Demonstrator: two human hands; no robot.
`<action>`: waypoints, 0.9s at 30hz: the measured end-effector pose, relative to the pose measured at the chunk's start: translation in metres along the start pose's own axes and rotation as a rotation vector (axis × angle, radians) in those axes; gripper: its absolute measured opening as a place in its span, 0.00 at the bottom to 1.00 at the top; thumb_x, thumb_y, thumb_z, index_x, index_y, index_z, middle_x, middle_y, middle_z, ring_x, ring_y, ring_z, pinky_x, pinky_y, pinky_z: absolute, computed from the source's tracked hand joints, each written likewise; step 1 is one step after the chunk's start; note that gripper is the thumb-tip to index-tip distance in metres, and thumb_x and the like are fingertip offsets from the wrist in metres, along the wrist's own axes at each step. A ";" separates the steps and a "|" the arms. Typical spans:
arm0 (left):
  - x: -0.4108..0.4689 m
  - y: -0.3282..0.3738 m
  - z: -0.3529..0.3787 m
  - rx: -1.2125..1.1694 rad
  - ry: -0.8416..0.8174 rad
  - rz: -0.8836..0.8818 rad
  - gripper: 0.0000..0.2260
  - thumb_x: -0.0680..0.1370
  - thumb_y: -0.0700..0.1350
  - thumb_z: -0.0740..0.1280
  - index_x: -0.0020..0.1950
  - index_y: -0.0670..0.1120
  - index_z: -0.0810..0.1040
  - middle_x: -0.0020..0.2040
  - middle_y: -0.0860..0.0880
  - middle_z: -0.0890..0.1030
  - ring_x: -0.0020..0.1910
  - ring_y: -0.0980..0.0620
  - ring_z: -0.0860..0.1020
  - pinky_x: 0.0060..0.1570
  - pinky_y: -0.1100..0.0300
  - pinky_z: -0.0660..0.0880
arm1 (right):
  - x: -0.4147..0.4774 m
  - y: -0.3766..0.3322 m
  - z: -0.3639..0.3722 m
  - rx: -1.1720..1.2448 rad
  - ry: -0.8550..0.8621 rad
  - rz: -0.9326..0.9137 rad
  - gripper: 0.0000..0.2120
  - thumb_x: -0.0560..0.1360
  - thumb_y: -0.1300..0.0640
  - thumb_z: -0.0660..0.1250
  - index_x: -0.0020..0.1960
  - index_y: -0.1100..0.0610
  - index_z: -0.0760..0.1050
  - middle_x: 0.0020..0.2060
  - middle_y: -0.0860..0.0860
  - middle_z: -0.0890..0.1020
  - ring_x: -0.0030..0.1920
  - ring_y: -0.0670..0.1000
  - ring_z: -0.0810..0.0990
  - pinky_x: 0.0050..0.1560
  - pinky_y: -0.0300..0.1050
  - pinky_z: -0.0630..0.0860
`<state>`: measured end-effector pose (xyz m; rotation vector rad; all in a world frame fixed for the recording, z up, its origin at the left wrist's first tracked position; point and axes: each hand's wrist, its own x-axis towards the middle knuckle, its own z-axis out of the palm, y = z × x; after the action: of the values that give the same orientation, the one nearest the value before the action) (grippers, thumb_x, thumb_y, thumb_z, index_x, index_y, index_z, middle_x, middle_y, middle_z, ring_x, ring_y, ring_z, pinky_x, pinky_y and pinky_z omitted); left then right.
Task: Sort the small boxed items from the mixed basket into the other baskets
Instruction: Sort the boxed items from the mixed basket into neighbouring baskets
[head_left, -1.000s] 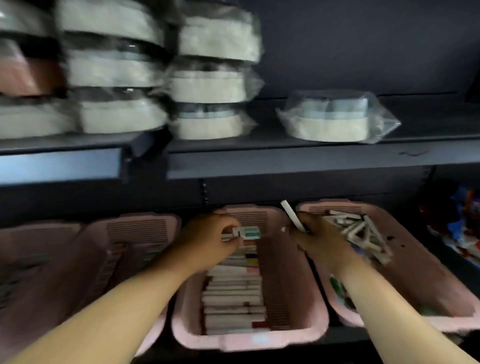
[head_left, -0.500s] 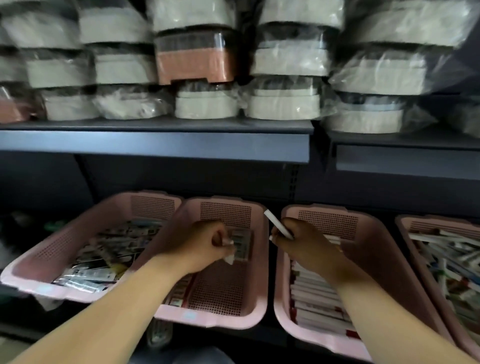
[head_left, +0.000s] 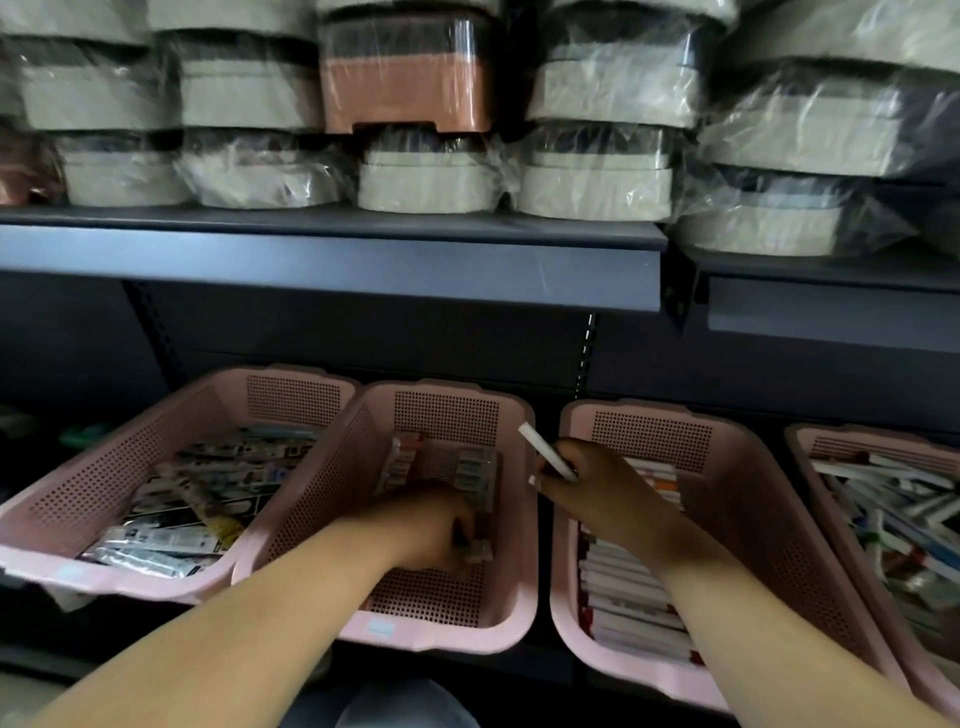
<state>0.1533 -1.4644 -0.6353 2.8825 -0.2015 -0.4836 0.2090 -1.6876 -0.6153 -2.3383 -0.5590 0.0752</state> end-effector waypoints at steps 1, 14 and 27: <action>-0.001 -0.003 0.000 0.013 0.017 -0.005 0.15 0.76 0.54 0.76 0.62 0.56 0.83 0.59 0.54 0.80 0.58 0.50 0.78 0.57 0.58 0.74 | 0.001 0.000 0.001 0.006 -0.001 0.000 0.09 0.77 0.49 0.70 0.44 0.53 0.76 0.33 0.51 0.78 0.29 0.45 0.74 0.28 0.38 0.67; 0.018 -0.008 -0.007 0.141 0.161 0.030 0.08 0.81 0.45 0.68 0.55 0.50 0.86 0.56 0.48 0.83 0.56 0.46 0.80 0.59 0.57 0.74 | 0.011 -0.005 0.018 0.027 -0.016 -0.023 0.07 0.76 0.48 0.71 0.46 0.52 0.78 0.37 0.50 0.80 0.33 0.48 0.78 0.32 0.41 0.71; 0.034 -0.016 0.014 0.179 0.306 0.039 0.09 0.81 0.51 0.70 0.59 0.52 0.85 0.57 0.49 0.84 0.58 0.48 0.81 0.57 0.58 0.72 | 0.012 -0.004 0.019 0.050 -0.022 0.020 0.08 0.75 0.47 0.73 0.44 0.50 0.77 0.36 0.48 0.79 0.34 0.46 0.78 0.34 0.40 0.69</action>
<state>0.1817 -1.4575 -0.6617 3.0697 -0.2618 -0.0139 0.2148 -1.6674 -0.6258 -2.2976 -0.5391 0.1230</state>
